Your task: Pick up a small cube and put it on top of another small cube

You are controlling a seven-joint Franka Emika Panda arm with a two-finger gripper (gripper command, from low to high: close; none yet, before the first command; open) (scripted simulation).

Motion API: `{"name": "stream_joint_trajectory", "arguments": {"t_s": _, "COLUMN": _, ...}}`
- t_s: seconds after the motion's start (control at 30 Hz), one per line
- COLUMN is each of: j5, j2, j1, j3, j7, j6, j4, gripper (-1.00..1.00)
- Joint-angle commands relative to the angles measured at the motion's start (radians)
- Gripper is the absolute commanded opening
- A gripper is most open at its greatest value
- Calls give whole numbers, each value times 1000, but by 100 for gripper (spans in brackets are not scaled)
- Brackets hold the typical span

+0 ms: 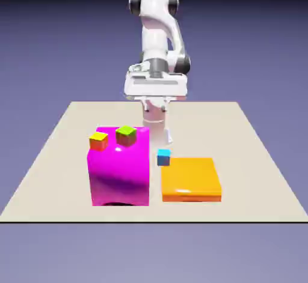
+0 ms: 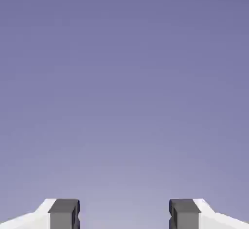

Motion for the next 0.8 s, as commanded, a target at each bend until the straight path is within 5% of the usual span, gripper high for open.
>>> {"name": "stream_joint_trajectory", "arguments": {"t_s": 0.0, "j5": 20, "j2": 17, "j1": -7, "j3": -33, "j7": 44, "j6": -29, "j4": 16, "gripper": 0}}
{"name": "stream_joint_trajectory", "arguments": {"t_s": 0.47, "j5": 367, "j2": 272, "j1": -73, "j3": -522, "j7": 553, "j6": -378, "j4": 145, "gripper": 0}}
{"name": "stream_joint_trajectory", "arguments": {"t_s": 0.77, "j5": 583, "j2": 386, "j1": -18, "j3": -848, "j7": 758, "j6": -426, "j4": 65, "gripper": 0}}
